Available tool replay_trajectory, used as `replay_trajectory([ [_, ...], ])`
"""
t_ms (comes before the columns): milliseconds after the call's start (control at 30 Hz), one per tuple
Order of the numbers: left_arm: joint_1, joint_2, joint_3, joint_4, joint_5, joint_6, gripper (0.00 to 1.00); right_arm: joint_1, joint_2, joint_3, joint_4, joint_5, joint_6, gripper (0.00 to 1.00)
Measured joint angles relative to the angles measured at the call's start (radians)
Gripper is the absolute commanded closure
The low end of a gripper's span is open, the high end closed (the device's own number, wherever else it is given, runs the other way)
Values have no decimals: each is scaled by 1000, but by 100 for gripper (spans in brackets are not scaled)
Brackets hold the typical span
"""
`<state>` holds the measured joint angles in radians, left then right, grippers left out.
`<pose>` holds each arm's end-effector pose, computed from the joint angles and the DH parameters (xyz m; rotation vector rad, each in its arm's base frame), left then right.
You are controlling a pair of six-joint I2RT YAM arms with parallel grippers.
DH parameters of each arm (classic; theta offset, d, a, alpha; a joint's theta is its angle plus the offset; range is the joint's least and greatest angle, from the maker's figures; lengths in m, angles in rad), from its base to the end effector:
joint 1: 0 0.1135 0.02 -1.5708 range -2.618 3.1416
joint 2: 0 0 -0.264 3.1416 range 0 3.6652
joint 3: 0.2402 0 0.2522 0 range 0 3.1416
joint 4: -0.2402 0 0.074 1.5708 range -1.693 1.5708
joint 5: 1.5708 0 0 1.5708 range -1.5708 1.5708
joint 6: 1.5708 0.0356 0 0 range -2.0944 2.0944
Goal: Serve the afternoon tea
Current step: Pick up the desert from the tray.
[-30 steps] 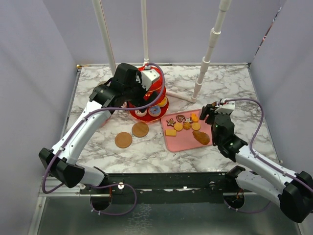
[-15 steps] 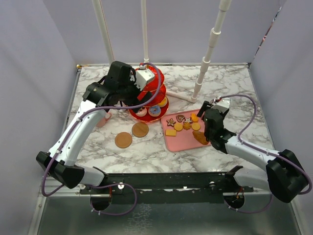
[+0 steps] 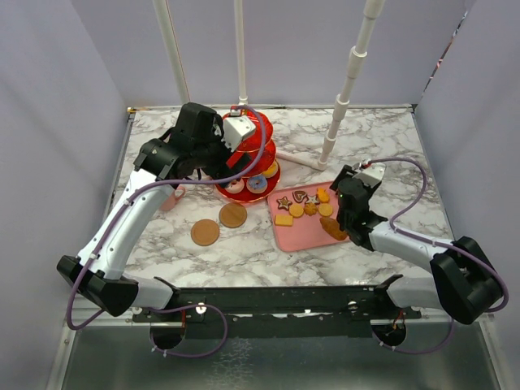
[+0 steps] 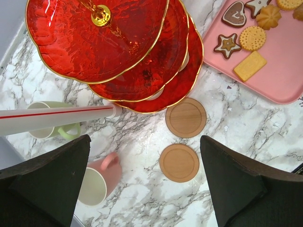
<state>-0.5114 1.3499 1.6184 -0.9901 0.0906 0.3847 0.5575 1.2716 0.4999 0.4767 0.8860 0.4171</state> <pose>0.2292 -0.1323 0.4216 1.0362 2.0473 -0.1695 0.2284 0.1099 0.2099 0.4653 1.6945 -0.1196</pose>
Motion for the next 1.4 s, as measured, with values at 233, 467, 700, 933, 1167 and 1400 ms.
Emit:
replay_trajectory([
  [233,2,0,-11,3,-5,0,1,-24,-9,-17,18,3,2,40],
  [467,2,0,-11,5,-9,0,1,-29,-34,-23,2,4,1,39],
  [700,2,0,-11,5,-9,-1,1,-29,-51,-22,-68,3,29,36],
  [933,7,27,3,10,-13,-43,1,-29,-45,-22,-92,3,38,44],
  [1167,10,137,114,16,-42,-92,1,-29,-48,-23,-63,1,-19,62],
  [1400,13,267,275,38,-121,-186,1,-29,-100,-23,-50,-60,-106,71],
])
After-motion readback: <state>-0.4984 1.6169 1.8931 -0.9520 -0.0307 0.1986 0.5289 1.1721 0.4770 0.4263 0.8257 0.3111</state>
